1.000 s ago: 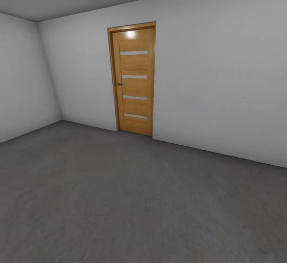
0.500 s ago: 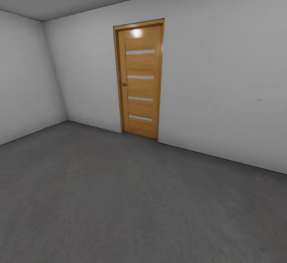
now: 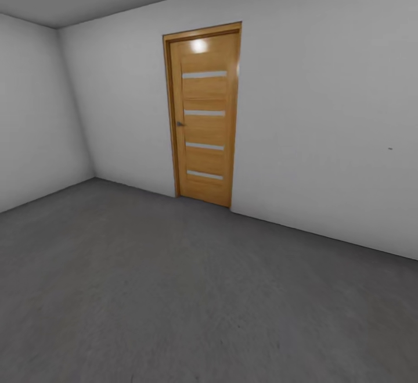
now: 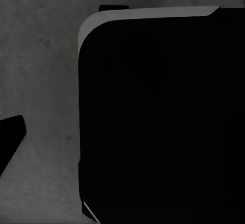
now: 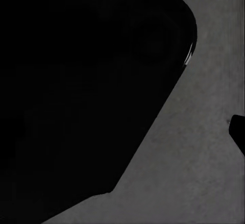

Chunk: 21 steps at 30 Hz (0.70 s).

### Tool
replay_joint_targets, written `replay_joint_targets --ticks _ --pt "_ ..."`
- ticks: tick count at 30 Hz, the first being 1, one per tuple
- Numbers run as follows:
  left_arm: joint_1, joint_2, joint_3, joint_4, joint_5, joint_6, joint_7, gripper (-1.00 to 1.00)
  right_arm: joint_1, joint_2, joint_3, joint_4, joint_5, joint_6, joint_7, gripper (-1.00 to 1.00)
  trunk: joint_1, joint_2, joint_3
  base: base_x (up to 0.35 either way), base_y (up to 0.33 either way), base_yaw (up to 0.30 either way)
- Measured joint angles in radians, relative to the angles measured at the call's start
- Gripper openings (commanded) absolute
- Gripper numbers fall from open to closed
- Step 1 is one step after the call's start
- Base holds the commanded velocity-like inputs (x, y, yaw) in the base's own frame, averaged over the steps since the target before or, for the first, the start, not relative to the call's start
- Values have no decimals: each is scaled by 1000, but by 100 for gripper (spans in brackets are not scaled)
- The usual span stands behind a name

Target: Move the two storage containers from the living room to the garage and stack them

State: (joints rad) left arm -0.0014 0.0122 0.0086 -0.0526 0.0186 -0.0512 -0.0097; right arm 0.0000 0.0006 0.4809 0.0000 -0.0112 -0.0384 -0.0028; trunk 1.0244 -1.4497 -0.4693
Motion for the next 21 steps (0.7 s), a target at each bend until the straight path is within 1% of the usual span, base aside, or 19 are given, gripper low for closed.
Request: replay_joint_targets --ticks 9,21 --pt "0 2 0 -1 29 -1 0 100 0 1 0 0 -1 0 0 100 0 0 0 321 0 0" --pt "0 2 0 0 34 -2 0 100 0 1 0 0 0 0 0 100 0 0 0 321 0 0"
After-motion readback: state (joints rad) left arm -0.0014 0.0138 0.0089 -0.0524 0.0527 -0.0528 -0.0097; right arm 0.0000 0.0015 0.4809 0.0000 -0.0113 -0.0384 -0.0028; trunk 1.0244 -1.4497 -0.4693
